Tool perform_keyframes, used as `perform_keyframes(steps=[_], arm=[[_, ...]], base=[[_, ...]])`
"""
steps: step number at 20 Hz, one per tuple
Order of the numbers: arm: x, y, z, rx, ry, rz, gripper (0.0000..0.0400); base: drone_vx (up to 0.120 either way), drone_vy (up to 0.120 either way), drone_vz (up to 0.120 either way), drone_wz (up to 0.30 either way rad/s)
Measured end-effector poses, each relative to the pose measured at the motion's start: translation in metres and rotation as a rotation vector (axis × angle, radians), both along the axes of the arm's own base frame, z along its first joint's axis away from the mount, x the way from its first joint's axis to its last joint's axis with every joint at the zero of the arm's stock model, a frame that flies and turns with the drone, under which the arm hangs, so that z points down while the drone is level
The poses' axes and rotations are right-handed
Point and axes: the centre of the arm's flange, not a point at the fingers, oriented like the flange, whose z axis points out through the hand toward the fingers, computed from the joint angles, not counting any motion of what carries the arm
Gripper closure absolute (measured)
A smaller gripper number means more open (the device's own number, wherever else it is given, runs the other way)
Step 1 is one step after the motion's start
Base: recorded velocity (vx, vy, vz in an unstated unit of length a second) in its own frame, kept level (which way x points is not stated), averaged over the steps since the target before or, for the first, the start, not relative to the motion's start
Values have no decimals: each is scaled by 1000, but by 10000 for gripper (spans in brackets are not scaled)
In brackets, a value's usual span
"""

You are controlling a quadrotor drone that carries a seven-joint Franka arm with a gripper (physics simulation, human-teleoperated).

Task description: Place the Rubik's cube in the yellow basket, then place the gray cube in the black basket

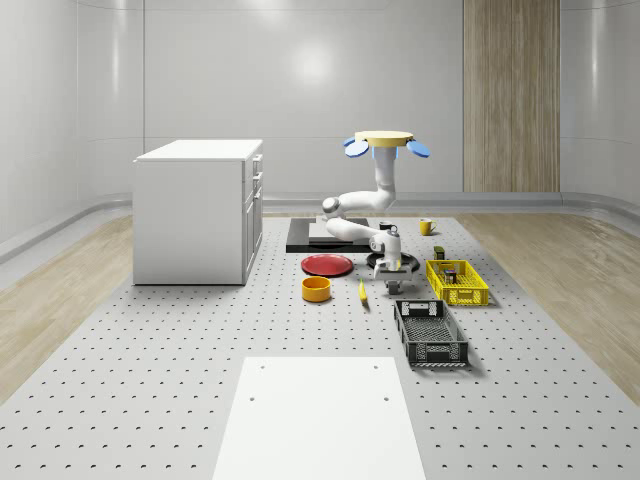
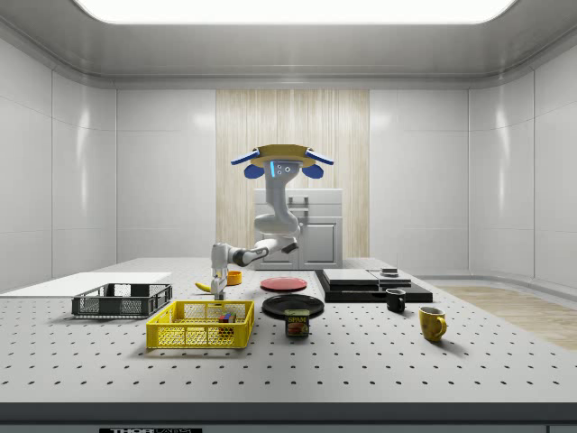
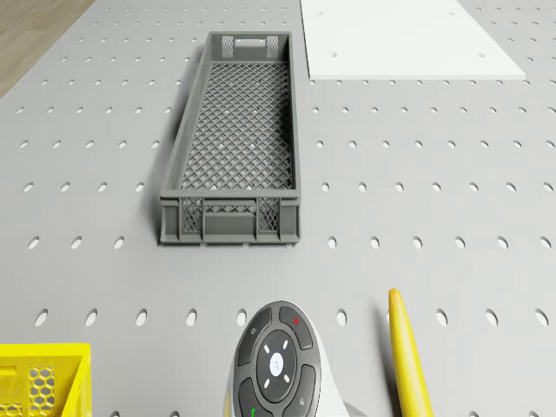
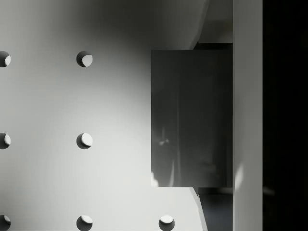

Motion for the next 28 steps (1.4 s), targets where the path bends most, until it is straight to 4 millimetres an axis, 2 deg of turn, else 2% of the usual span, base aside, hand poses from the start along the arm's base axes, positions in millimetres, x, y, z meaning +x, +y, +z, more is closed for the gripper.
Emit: perform_keyframes(steps=[6, 11, 16, 20, 28], arm=[[0, 0, -8, 0, 0, 0, 149], [0, 0, -22, 0, 0, 0, 150], [0, 0, -29, 0, 0, -1, 150], [0, 0, -31, 0, 0, -1, 150], [0, 0, -32, 0, 0, -1, 150]], base=[[0, 0, 7, 0], [0, 0, 120, 0], [0, 0, 120, 0], [0, 0, 40, 0], [120, 0, 0, 0]])
